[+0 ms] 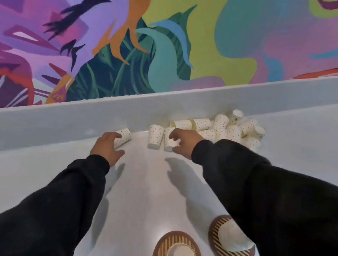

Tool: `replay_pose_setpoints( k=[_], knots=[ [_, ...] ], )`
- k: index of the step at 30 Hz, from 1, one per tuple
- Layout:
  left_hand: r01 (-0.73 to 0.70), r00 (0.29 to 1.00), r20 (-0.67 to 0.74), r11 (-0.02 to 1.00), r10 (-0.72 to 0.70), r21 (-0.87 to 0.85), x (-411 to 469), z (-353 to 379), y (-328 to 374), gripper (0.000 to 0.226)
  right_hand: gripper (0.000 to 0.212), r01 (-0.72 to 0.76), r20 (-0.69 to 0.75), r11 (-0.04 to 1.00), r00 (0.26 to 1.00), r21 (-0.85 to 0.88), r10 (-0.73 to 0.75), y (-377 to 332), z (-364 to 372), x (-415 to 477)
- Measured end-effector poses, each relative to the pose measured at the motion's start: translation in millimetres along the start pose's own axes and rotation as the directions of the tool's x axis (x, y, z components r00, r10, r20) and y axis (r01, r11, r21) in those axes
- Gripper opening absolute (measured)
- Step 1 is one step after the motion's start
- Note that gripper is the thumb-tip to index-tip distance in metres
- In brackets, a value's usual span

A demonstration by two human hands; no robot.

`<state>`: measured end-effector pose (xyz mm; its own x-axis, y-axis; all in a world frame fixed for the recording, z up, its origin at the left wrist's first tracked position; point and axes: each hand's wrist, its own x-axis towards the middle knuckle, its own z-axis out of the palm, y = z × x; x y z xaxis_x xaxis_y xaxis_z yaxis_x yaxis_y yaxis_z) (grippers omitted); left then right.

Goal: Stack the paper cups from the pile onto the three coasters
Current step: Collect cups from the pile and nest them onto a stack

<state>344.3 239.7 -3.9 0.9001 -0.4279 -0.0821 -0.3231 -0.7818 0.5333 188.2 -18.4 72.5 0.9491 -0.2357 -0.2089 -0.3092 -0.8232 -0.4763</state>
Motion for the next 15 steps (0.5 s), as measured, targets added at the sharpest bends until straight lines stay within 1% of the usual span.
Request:
replay_pose_setpoints(
  k=[2,4,6,8,10,12,15],
  knots=[
    [0.017,0.999,0.032,0.993,-0.021,0.119,26.6,-2.6,-7.4,0.065,0.053,0.085,0.053,0.982,0.996,-0.167,-0.077,-8.3,17.5,32.6],
    [0.037,0.998,0.051,0.979,-0.048,0.203,48.4,-2.7,-14.4,0.073,0.059,0.184,0.099,0.929,0.982,-0.322,-0.16,-17.7,34.6,62.9],
    [0.065,0.994,0.069,0.975,-0.081,0.212,55.0,2.9,-17.9,0.077,0.059,0.251,0.118,0.842,0.968,-0.477,-0.222,-22.6,47.9,81.2],
    [0.093,0.989,0.092,0.976,-0.113,0.195,58.2,13.5,-23.7,0.076,0.056,0.252,0.11,0.763,0.966,-0.595,-0.234,-25.4,59.8,99.3],
    [0.103,0.989,0.086,0.977,-0.121,0.188,46.5,24.4,-23.8,0.071,0.052,0.239,0.12,0.718,0.97,-0.654,-0.213,-20.0,70.3,106.5],
    [0.105,0.989,0.086,0.977,-0.123,0.187,37.6,33.1,-26.4,0.066,0.049,0.234,0.166,0.686,0.972,-0.689,-0.165,-14.1,81.6,116.9],
    [0.117,0.987,0.098,0.989,-0.126,0.092,25.7,40.3,-25.0,0.064,0.044,0.249,0.186,0.689,0.968,-0.68,-0.166,-4.3,90.7,127.3]
  ],
)
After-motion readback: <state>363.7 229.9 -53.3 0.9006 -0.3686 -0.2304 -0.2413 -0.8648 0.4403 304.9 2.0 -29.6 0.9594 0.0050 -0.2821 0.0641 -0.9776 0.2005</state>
